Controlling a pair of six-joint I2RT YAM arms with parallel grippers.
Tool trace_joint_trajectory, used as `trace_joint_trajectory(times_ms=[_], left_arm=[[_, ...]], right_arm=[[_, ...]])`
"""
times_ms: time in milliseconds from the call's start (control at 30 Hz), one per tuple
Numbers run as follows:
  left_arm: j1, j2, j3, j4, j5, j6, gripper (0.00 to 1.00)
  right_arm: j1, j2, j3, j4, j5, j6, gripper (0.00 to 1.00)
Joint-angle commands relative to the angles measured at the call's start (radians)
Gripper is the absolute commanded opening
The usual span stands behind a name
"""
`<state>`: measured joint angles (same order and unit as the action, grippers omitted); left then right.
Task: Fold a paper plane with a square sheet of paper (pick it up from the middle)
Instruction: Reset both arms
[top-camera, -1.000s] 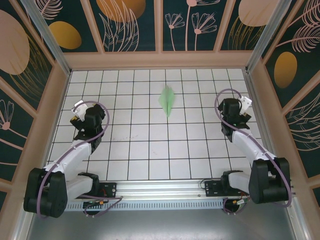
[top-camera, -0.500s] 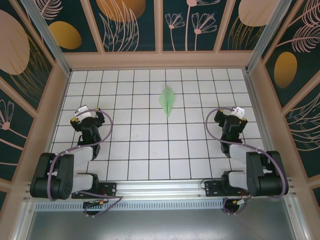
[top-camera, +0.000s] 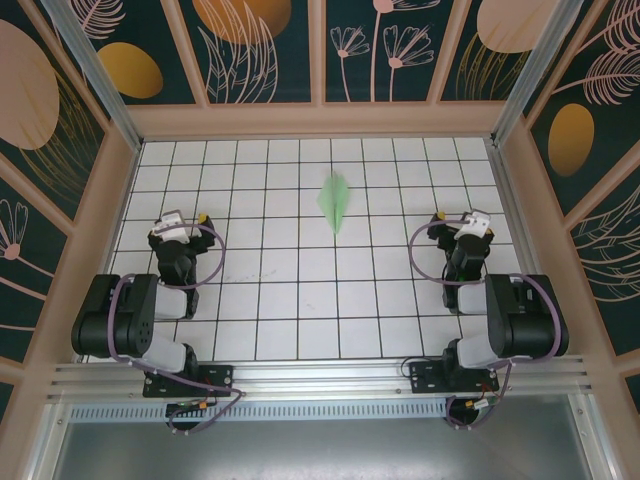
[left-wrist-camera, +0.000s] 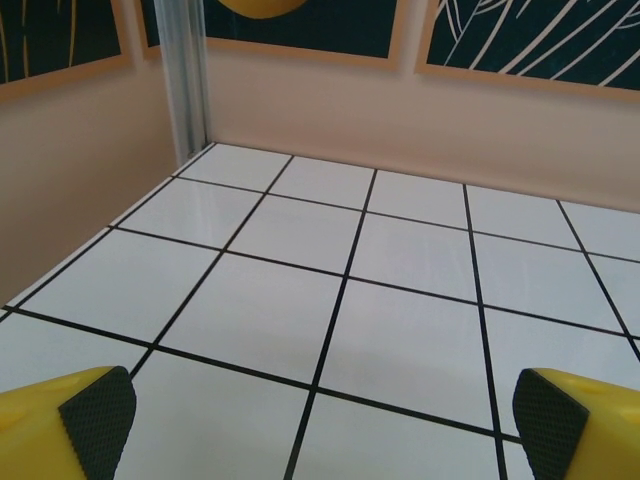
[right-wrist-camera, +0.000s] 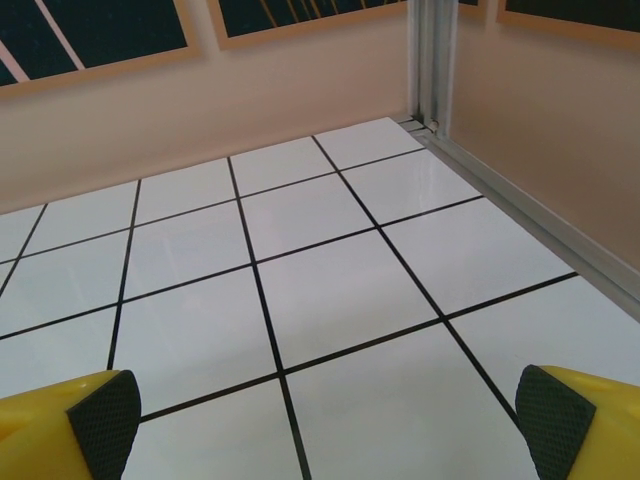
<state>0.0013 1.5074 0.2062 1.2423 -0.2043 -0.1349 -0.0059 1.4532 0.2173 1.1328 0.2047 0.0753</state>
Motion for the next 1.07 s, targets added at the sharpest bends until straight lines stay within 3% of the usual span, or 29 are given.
trace_joint_trajectory(times_ms=[0, 167, 233, 567, 1033], left_arm=[[0.007, 0.013, -0.009, 0.108, 0.025, 0.013, 0.98], [0.006, 0.015, 0.007, 0.078, 0.032, 0.023, 0.98], [0.005, 0.014, 0.006, 0.079, 0.032, 0.023, 0.98], [0.007, 0.016, 0.022, 0.048, 0.104, 0.052, 0.98], [0.007, 0.017, 0.03, 0.039, 0.118, 0.056, 0.98]], right_arm=[[-0.006, 0.019, -0.006, 0.097, -0.04, -0.018, 0.99], [0.006, 0.105, -0.03, 0.235, -0.023, -0.034, 0.99], [0.013, 0.084, -0.008, 0.15, -0.021, -0.032, 0.99], [0.011, 0.089, -0.007, 0.159, -0.021, -0.032, 0.99], [0.009, 0.088, -0.007, 0.16, -0.022, -0.031, 0.99]])
